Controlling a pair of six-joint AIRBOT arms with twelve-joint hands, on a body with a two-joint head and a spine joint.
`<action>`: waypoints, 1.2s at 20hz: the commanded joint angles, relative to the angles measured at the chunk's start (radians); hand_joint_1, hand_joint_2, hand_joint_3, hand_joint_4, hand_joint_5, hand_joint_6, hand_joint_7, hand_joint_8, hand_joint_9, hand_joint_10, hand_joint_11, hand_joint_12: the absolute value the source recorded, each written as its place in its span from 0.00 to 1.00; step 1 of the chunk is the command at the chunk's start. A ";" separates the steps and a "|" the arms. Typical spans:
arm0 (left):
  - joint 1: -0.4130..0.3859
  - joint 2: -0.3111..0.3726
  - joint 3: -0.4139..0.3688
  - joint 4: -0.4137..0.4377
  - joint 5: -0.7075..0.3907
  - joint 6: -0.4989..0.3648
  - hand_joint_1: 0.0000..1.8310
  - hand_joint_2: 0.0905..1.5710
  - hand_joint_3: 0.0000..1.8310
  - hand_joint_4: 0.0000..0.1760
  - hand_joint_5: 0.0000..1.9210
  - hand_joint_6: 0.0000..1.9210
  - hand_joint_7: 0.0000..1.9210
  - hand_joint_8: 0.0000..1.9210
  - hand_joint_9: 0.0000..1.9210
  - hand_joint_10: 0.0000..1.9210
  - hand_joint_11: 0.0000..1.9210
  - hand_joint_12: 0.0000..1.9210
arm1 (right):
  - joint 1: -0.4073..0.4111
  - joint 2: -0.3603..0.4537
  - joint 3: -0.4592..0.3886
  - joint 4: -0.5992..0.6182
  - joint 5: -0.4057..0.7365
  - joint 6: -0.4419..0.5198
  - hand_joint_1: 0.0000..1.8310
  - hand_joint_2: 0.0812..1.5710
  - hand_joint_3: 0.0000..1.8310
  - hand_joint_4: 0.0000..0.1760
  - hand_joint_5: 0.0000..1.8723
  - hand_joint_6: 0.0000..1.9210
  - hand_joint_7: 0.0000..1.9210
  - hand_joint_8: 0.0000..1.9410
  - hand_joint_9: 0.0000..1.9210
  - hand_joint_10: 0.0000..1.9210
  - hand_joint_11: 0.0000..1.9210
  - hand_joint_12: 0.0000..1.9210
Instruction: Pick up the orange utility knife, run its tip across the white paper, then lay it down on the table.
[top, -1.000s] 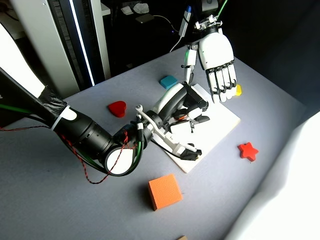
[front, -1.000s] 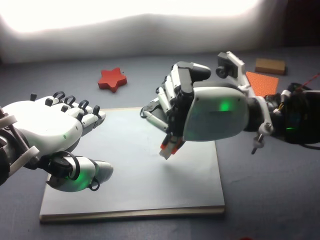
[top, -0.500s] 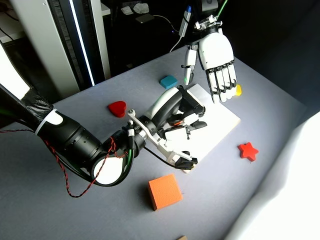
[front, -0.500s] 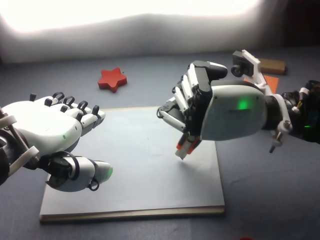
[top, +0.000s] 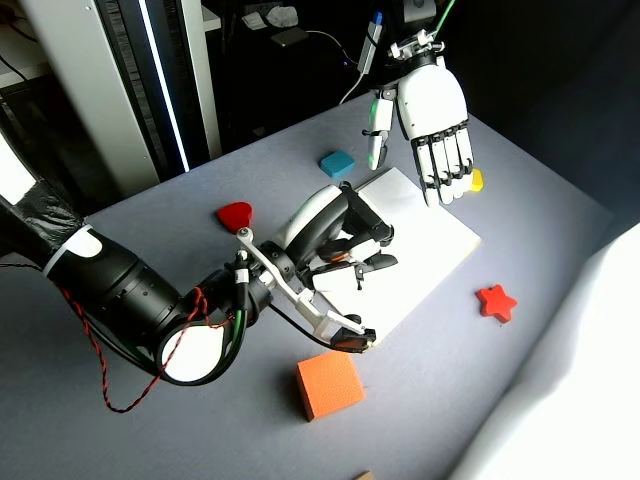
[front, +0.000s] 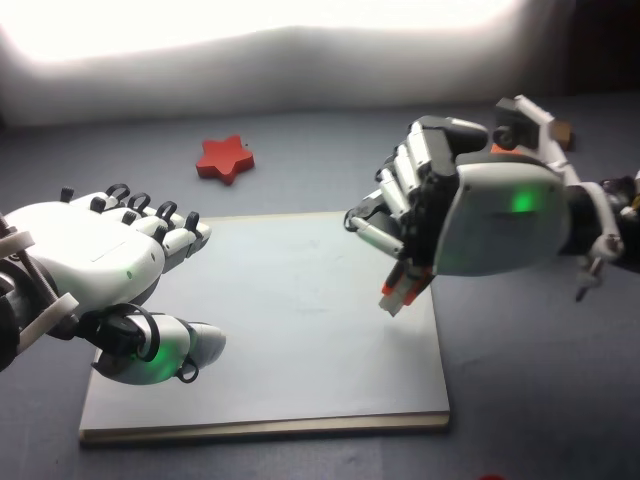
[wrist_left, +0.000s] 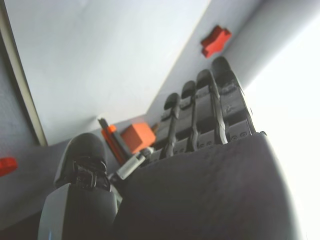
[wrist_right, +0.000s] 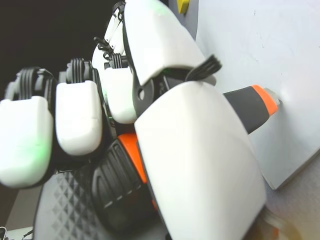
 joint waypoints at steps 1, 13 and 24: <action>-0.006 0.002 0.001 0.049 -0.032 0.005 0.00 0.81 0.00 0.07 0.00 0.00 0.04 0.00 0.04 0.00 0.00 0.22 | -0.003 0.013 -0.019 0.108 0.102 -0.016 0.20 1.00 0.00 1.00 0.71 1.00 0.79 1.00 0.83 1.00 0.87 1.00; -0.005 0.002 0.000 0.049 -0.032 0.008 0.00 0.81 0.00 0.08 0.00 0.00 0.03 0.00 0.04 0.00 0.00 0.21 | -0.168 0.351 -0.557 0.736 -0.215 0.042 0.20 1.00 0.00 1.00 0.72 1.00 0.78 1.00 0.83 1.00 0.86 1.00; -0.006 0.002 -0.003 0.048 -0.032 0.008 0.00 0.81 0.00 0.09 0.00 0.00 0.04 0.01 0.04 0.01 0.00 0.21 | -0.301 0.400 -0.653 1.028 -0.306 0.072 0.18 1.00 0.00 1.00 0.71 1.00 0.77 1.00 0.82 1.00 0.85 1.00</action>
